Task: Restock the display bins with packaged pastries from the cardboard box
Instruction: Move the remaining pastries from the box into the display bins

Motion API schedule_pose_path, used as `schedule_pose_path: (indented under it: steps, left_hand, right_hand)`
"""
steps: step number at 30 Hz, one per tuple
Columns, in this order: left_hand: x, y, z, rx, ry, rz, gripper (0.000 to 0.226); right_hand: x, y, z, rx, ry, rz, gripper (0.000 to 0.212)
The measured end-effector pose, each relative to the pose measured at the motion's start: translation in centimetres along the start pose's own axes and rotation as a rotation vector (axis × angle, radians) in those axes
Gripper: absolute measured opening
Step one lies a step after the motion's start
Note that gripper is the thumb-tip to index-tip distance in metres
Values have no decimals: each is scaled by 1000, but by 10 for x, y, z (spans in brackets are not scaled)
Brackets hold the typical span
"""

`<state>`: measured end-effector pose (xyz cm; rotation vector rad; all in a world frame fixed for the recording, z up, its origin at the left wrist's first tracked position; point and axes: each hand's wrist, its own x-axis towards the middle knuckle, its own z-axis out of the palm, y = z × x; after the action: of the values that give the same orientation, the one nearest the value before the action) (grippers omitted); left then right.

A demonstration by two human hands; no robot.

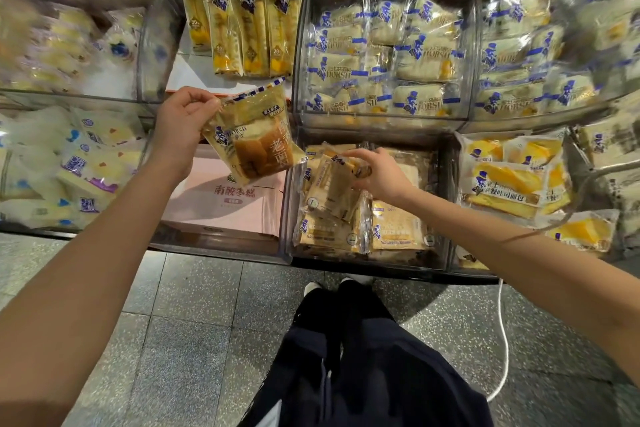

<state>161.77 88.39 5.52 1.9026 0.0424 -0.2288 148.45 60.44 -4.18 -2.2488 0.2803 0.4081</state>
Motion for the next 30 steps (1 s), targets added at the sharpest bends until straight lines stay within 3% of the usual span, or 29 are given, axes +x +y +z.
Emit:
schedule_pose_path:
  steps: [4, 9, 11, 17, 20, 22, 26, 30]
  left_hand:
    - [0, 8, 3, 25, -38, 24, 20]
    - [-7, 10, 1, 71, -54, 53, 19]
    - [-11, 7, -3, 74, -42, 56, 19]
    - [-15, 3, -9, 74, 21, 27, 20]
    - [-14, 4, -5, 44, 39, 18, 20]
    - [-15, 6, 0, 44, 36, 28, 20]
    - [-16, 8, 7, 66, 15, 42, 19]
    - [-18, 7, 8, 51, 15, 39, 18]
  right_hand:
    - [10, -9, -32, 189, -159, 16, 53]
    - [36, -34, -45, -101, -541, -32, 48]
    - [43, -43, -28, -238, -520, -83, 45]
    - [20, -18, 17, -391, -209, -189, 53]
    - [-5, -5, 41, -678, -194, -182, 87]
    - [-16, 1, 60, -847, -169, -184, 99]
    - [-18, 8, 74, -922, -137, -275, 89]
    - [-8, 18, 59, -930, -283, -494, 87]
